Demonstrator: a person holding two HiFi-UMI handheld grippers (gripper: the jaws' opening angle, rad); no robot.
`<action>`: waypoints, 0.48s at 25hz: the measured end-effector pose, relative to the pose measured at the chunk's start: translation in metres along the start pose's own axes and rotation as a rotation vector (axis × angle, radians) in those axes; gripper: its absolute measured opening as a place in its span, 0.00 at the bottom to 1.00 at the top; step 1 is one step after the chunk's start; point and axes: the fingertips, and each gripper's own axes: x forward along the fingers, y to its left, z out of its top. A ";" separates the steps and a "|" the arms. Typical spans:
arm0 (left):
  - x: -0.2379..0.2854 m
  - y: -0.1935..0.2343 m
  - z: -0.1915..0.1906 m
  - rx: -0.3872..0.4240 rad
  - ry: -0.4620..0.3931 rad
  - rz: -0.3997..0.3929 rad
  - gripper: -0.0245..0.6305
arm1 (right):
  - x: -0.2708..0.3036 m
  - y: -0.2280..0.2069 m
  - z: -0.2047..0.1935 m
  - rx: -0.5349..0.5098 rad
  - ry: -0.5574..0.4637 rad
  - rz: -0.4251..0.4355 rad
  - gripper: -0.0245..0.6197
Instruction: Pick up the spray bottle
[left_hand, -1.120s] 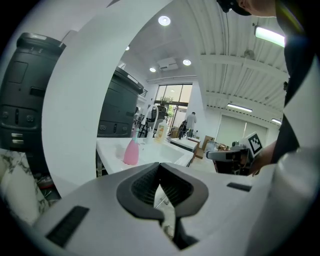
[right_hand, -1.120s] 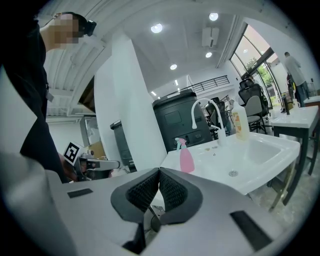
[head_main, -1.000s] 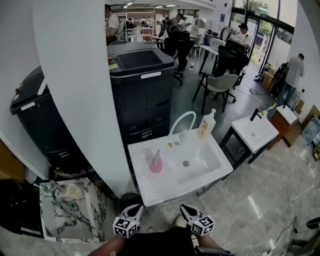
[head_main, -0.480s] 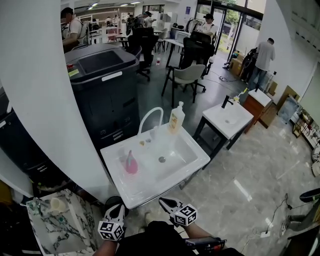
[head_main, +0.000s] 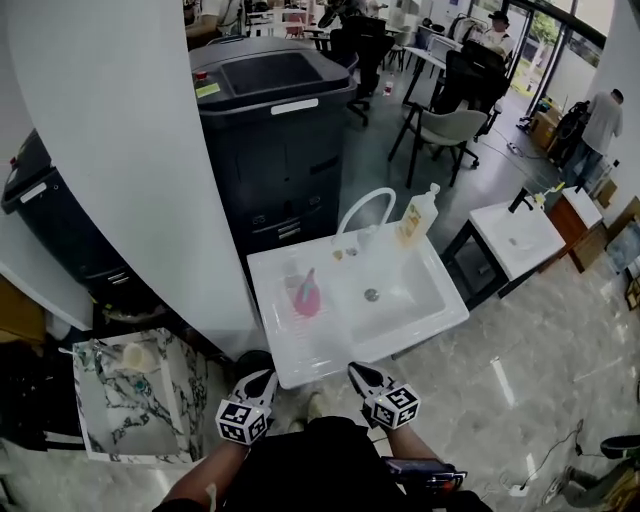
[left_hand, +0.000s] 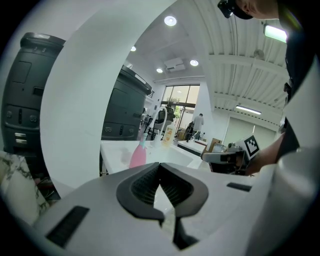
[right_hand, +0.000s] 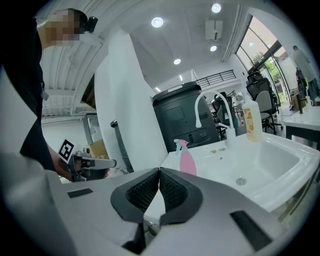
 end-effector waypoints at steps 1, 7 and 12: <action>0.004 0.003 0.004 0.002 -0.002 0.002 0.05 | 0.006 -0.005 0.003 -0.003 0.001 0.000 0.08; 0.020 0.016 0.018 0.005 0.005 0.022 0.05 | 0.039 -0.027 0.017 -0.013 0.023 0.022 0.08; 0.030 0.026 0.028 0.004 0.005 0.047 0.05 | 0.069 -0.045 0.032 -0.041 0.035 0.046 0.08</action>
